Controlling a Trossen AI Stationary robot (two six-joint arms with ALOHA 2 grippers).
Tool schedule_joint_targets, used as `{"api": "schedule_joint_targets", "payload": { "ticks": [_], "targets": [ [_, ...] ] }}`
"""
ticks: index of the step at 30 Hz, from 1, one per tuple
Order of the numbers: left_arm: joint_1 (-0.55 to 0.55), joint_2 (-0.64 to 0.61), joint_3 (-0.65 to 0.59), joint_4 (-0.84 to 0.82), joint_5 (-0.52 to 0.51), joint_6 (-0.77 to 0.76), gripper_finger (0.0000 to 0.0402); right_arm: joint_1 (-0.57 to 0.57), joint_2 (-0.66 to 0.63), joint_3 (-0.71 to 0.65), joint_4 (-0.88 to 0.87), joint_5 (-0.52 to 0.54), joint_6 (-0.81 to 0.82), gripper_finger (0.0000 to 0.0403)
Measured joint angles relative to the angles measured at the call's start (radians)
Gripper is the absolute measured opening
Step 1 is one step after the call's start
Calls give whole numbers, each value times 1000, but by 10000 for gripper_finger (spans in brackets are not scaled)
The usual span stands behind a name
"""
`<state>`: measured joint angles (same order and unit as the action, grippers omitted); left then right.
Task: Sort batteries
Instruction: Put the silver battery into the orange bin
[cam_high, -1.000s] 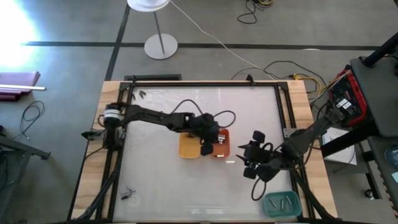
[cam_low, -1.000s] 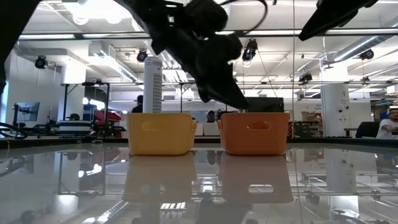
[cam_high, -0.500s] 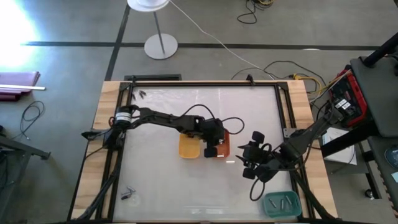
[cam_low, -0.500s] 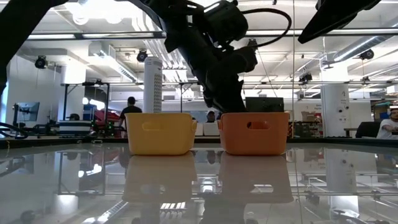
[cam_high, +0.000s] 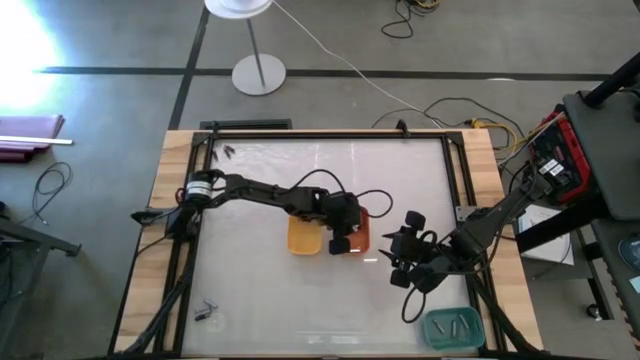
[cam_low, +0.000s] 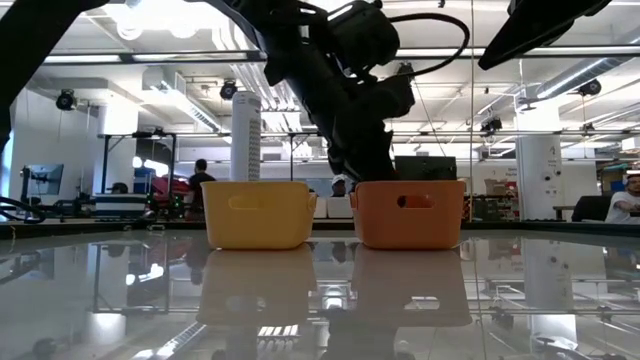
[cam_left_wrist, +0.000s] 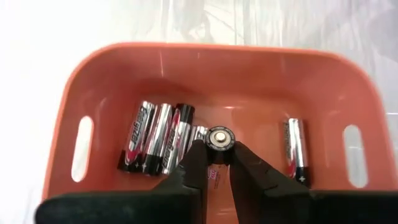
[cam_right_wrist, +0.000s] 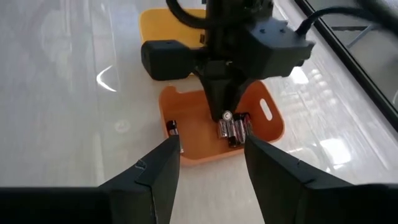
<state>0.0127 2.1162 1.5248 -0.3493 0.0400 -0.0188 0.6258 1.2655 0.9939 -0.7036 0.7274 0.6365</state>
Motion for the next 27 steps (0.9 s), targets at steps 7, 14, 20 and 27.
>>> {"api": "schedule_joint_targets", "payload": {
  "ticks": [7, 14, 20, 27],
  "targets": [
    [-12, 57, 8, 36, -6, 10, 25, 0, 0, 0, 5, 6, 0, 173],
    [-13, 67, 3, 20, -4, 10, 24, 0, 0, 0, 5, 6, 5, 173],
    [-12, 68, 3, 23, -4, 7, 23, 0, 0, 0, 5, 6, 4, 173],
    [-13, 68, 3, 27, -35, -2, 32, 0, 0, 0, 5, 7, 19, 173]
  ]
}}
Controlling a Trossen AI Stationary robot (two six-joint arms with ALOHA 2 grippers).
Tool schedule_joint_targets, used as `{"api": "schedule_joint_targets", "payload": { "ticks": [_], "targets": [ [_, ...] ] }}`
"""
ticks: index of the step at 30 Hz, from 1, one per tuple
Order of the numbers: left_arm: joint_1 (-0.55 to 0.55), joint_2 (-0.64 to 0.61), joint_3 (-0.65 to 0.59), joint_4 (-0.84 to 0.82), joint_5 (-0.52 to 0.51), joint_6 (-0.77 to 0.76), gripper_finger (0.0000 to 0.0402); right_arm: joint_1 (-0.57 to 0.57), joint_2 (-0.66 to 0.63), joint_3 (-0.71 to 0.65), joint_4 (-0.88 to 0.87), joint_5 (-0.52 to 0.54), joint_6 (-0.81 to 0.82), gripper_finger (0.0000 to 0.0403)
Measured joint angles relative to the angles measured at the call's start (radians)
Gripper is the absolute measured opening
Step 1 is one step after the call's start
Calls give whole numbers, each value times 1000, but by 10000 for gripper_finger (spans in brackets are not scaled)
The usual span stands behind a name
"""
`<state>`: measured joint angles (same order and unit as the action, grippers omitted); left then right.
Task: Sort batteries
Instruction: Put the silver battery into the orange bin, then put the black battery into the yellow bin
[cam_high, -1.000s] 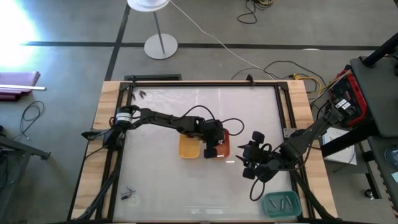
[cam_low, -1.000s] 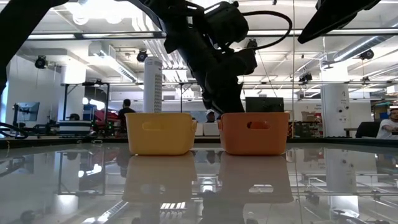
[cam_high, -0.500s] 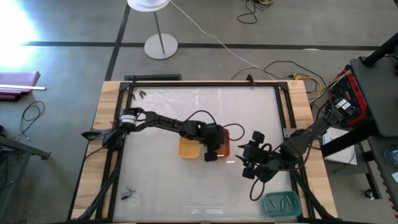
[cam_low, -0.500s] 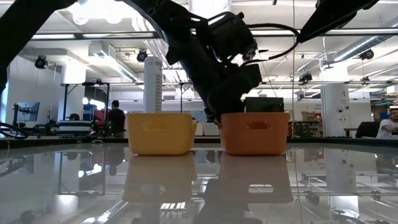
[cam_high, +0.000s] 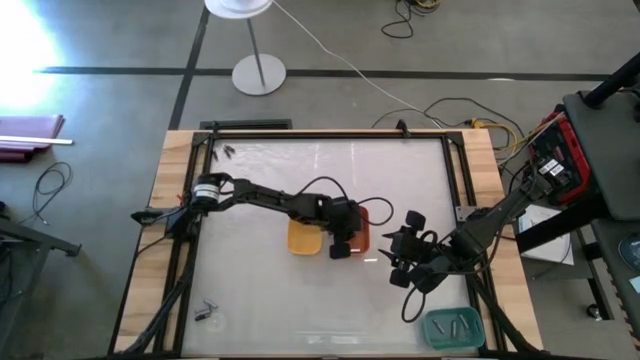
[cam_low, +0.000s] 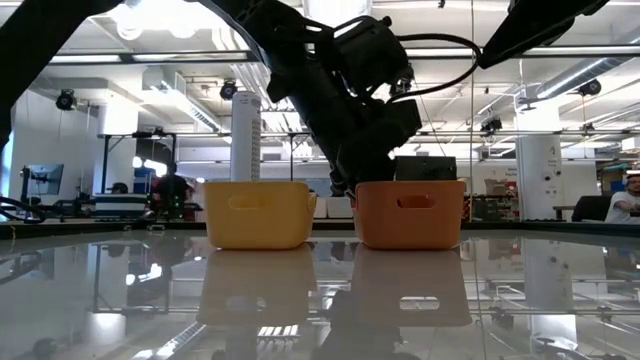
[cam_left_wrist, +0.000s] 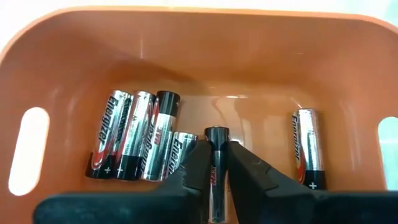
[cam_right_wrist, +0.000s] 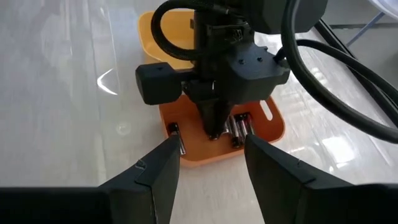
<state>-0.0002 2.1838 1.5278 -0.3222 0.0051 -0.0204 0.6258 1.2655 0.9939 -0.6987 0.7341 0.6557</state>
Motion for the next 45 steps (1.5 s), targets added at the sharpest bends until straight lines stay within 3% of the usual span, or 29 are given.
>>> {"api": "schedule_joint_targets", "payload": {
  "ticks": [11, 16, 21, 27, 30, 34, 40, 45],
  "targets": [
    [-3, -69, -2, -5, -27, -4, 117, 0, 0, 6, 0, 0, 16, 173],
    [-3, -173, -2, -97, -40, 27, 158, 0, 0, 13, 1, -1, 29, 173],
    [-3, -353, -78, -190, -196, 15, 173, 0, 0, 13, -1, -9, 43, 173],
    [52, -619, -305, -245, -460, -200, 169, 0, 0, 13, 0, -8, 40, 173],
    [121, -726, -449, -296, -558, -376, 169, 0, 0, 13, 0, 0, 29, 173],
    [269, -828, -614, -298, -575, -601, 169, -2, 0, 13, 1, 7, 25, 173],
    [574, -844, -746, -47, -542, -608, 168, -2, 0, 13, 6, 59, 15, 173],
    [782, -756, -707, -47, -393, -563, 168, 0, 0, 13, 8, 49, 37, 173]
  ]
}}
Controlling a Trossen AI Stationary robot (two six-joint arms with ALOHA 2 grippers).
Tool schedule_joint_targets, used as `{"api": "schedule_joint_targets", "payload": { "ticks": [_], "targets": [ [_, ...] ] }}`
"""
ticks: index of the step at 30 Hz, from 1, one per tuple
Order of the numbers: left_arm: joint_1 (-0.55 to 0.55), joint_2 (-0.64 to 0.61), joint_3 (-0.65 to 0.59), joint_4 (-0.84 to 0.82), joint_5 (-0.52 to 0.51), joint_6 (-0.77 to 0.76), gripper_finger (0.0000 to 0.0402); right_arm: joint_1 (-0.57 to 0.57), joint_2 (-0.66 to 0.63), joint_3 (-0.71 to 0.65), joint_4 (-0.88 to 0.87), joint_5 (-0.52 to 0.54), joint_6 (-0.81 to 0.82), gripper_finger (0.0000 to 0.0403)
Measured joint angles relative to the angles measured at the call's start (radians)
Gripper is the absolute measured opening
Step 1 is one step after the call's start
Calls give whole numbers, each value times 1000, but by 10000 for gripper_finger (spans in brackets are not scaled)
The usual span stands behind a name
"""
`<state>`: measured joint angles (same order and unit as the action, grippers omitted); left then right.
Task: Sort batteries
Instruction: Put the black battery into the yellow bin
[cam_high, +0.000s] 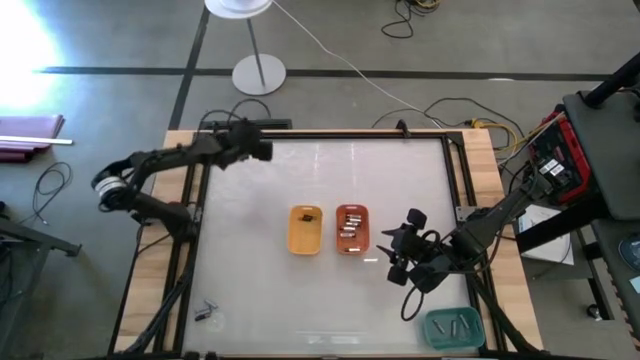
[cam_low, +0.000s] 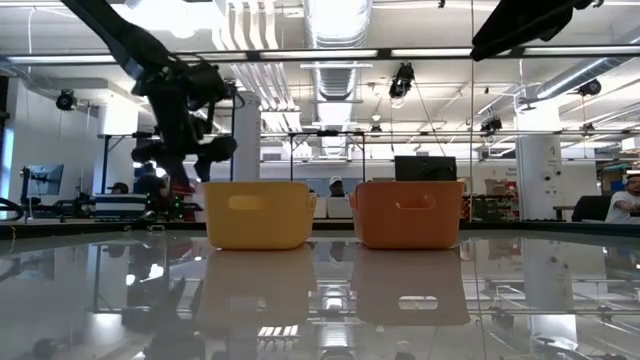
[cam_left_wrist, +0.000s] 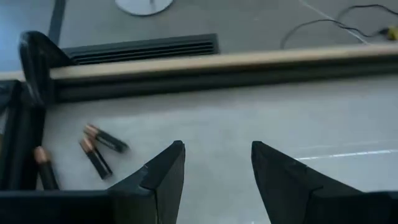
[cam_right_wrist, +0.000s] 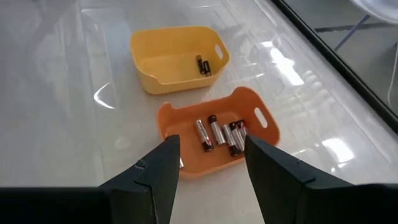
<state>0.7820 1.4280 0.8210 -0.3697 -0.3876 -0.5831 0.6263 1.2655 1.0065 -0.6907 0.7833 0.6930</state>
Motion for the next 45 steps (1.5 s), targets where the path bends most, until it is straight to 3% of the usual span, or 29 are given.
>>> {"api": "schedule_joint_targets", "payload": {
  "ticks": [9, 16, 24, 38, 45],
  "targets": [
    [125, 247, 160, -23, -21, -43, 168, 10, 0, -12, 1, -5, 1, 173],
    [166, 361, 195, -95, -31, -247, 168, 17, 1, -45, 23, -8, 5, 173],
    [162, 358, 178, -141, -145, -368, 168, 17, 1, -93, 23, -8, 6, 185],
    [161, 352, 157, -167, -125, -599, 168, 15, 1, -149, 45, 4, 23, 189],
    [171, 352, 158, -150, -170, -691, 166, 20, 1, -157, 46, -29, 89, 189]
  ]
}}
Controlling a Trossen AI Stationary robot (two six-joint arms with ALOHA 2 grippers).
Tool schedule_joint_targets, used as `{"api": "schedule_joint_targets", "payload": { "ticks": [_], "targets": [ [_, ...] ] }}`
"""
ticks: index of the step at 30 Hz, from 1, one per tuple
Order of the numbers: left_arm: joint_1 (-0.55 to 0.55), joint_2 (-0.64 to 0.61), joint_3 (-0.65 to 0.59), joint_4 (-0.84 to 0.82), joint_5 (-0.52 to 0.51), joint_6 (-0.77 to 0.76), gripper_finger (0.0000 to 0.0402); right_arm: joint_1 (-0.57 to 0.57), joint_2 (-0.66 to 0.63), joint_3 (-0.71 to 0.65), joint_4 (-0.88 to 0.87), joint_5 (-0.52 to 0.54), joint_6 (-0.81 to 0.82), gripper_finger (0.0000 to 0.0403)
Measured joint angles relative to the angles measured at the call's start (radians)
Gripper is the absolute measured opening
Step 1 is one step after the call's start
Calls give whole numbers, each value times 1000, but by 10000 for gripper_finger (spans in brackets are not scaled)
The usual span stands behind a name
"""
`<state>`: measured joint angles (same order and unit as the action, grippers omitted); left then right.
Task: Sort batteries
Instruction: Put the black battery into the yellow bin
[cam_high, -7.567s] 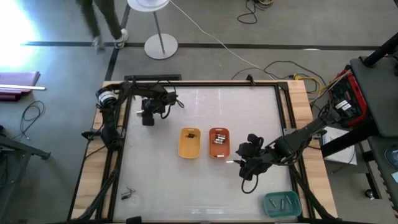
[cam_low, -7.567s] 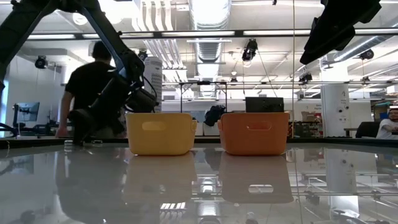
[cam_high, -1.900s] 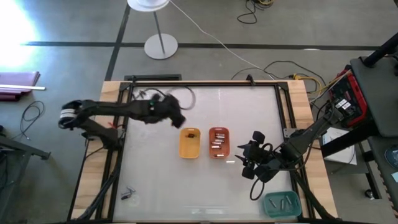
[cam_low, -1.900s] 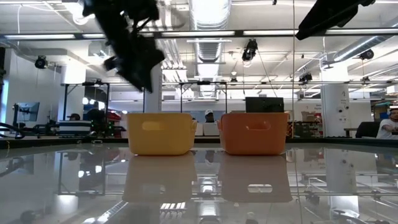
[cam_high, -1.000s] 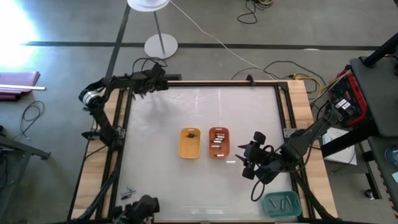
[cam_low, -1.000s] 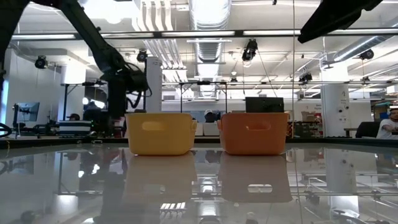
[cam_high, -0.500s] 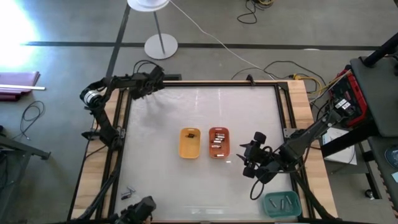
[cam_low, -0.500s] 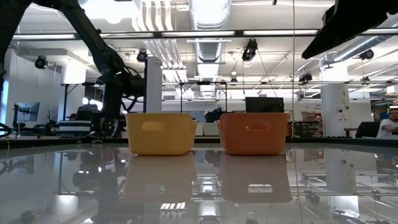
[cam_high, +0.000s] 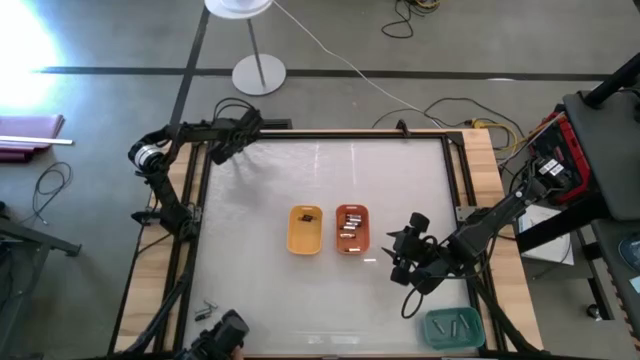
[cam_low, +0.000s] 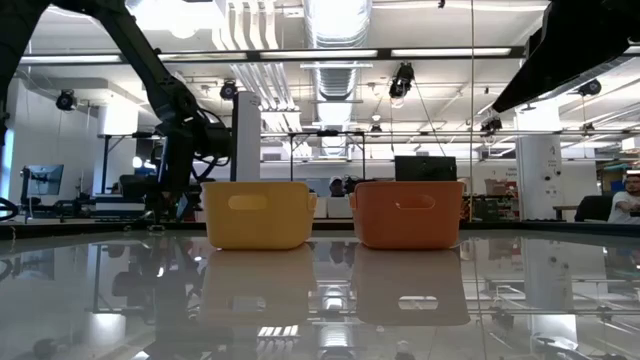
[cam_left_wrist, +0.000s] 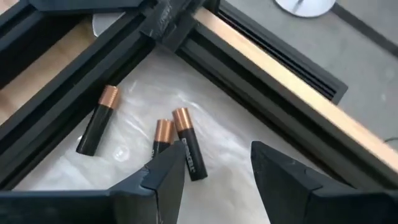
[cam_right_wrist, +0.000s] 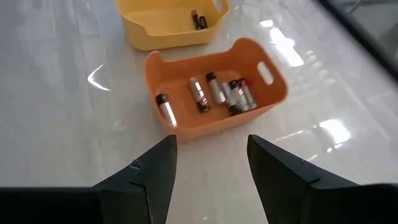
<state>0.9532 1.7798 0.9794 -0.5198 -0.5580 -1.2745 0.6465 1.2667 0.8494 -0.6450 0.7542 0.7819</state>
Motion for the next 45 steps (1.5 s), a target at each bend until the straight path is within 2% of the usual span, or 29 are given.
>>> {"api": "schedule_joint_targets", "payload": {
  "ticks": [12, 21, 27, 30, 39, 45],
  "targets": [
    [19, 4, 26, -28, 62, -61, 155, 66, 0, -1, 13, -21, 58, 173],
    [14, 156, 170, -231, 56, -106, 154, 104, 0, -1, 23, -21, 88, 179],
    [14, 194, 226, -266, 52, -91, 151, 138, 0, -1, 23, -21, 103, 185],
    [14, 199, 225, -255, 54, -83, 130, 141, 0, -1, 22, -21, 99, 181],
    [10, 179, 178, -195, 55, -122, 13, 157, 0, -3, 21, -21, 93, 164],
    [-2, 180, 175, -198, 47, -110, 10, 195, 0, -5, 21, -22, 109, 156]
  ]
}}
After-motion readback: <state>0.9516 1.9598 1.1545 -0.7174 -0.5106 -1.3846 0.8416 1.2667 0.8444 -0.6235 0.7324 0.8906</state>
